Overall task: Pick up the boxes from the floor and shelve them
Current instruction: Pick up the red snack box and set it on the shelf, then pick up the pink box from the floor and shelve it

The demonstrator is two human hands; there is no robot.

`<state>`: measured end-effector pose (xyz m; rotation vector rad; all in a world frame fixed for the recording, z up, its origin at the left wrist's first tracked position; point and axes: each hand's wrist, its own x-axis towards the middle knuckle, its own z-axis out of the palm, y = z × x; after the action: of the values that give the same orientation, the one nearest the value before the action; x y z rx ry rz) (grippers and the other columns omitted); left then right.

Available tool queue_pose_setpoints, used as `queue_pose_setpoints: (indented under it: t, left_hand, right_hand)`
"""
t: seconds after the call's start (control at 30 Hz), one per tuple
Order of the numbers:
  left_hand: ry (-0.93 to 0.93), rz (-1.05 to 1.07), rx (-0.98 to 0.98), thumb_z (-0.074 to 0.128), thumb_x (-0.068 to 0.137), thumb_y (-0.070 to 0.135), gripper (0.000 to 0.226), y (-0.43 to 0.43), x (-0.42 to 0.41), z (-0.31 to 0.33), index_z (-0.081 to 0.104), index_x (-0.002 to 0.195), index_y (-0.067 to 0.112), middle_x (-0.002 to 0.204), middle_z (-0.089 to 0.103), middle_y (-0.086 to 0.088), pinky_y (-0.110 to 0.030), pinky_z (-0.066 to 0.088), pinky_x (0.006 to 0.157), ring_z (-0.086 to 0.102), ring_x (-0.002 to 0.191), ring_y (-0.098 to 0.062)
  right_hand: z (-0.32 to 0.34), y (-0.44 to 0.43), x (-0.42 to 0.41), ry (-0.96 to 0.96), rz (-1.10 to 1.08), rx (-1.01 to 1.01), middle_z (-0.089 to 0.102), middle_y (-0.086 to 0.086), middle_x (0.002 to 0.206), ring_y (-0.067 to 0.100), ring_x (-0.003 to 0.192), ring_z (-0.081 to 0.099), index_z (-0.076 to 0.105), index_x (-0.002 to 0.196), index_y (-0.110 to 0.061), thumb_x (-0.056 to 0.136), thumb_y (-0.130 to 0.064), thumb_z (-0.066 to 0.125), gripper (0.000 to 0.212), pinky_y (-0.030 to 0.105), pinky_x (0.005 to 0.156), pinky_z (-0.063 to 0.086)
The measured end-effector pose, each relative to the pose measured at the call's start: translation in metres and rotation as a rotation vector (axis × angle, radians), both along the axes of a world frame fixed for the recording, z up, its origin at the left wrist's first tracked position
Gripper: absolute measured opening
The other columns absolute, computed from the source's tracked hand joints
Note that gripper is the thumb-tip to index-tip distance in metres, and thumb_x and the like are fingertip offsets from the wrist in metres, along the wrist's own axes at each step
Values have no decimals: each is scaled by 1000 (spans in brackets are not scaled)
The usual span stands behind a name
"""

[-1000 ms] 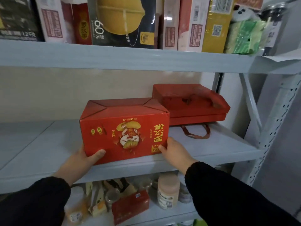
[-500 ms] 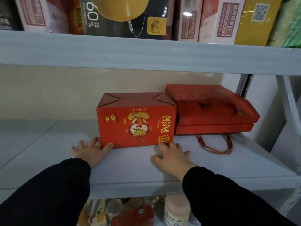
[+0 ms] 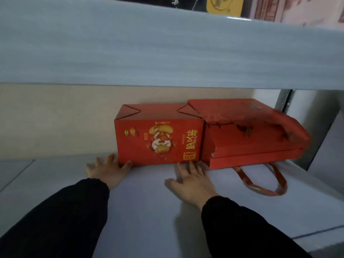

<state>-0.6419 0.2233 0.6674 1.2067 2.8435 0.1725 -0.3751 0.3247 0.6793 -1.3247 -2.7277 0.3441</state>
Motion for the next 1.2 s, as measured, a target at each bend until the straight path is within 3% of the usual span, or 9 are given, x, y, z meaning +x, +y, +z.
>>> queue_pose_setpoints:
  t: [0.2, 0.3, 0.4, 0.63, 0.8, 0.93, 1.07, 1.2]
  left_hand:
    - [9, -11, 9, 14, 85, 81, 80, 10, -5, -1, 25, 155, 43, 162, 30, 1, -63, 20, 113, 22, 149, -40]
    - [35, 50, 28, 19, 86, 79, 75, 11, -4, 4, 41, 148, 43, 149, 42, -3, -57, 28, 108, 36, 138, -38]
    - [58, 67, 63, 23, 87, 78, 70, 15, -9, 5, 45, 144, 43, 141, 46, -2, -54, 31, 104, 42, 130, -37]
    - [38, 25, 85, 26, 91, 62, 58, 0, -1, 6, 53, 135, 34, 131, 50, -8, -50, 33, 98, 47, 123, -37]
    - [107, -14, 115, 30, 98, 43, 42, -56, 47, 9, 52, 126, 19, 122, 49, -9, -44, 40, 87, 54, 111, -34]
    - [39, -5, -15, 28, 98, 47, 46, -103, 138, 22, 43, 133, 21, 135, 42, -6, -49, 37, 98, 43, 125, -34]
    - [36, -365, -99, 37, 96, 47, 51, -132, 254, 27, 36, 140, 23, 136, 37, -6, -53, 33, 106, 37, 131, -32]
    - [209, -667, -79, 46, 90, 42, 56, -157, 337, 4, 41, 142, 23, 147, 31, -9, -55, 27, 112, 24, 142, -39]
  right_hand:
    - [-4, 17, -13, 30, -75, 6, 8, 6, 171, 28, 156, 3, 13, 161, -33, 86, -77, 27, 88, 44, 124, 3]
    - [-7, 17, -18, 37, -108, 7, 10, 1, 170, 23, 156, 4, 16, 161, -35, 84, -78, 26, 89, 44, 123, 5]
    - [-9, 19, -22, 77, -142, 2, 17, -1, 169, 21, 156, 7, 25, 159, -35, 83, -76, 28, 86, 44, 122, 8]
    - [-12, 5, -12, 169, -257, 155, 53, 5, 145, 26, 135, 43, 55, 141, -23, 95, -50, 42, 55, 37, 113, 30]
    - [-10, -36, 13, 132, -220, 103, 50, 9, 141, 28, 132, 42, 53, 140, -24, 99, -43, 37, 48, 37, 111, 32]
    - [-3, -89, 45, 54, -113, 56, 46, 10, 138, 29, 133, 38, 48, 140, -21, 97, -47, 33, 52, 41, 110, 31]
    - [6, -139, 101, 47, 189, 9, 45, 7, 140, 27, 135, 39, 48, 141, -20, 97, -48, 32, 55, 40, 111, 31]
    - [-17, -157, 197, 181, 323, 91, 47, 3, 147, 22, 136, 44, 52, 142, -17, 91, -41, 56, 56, 34, 111, 37]
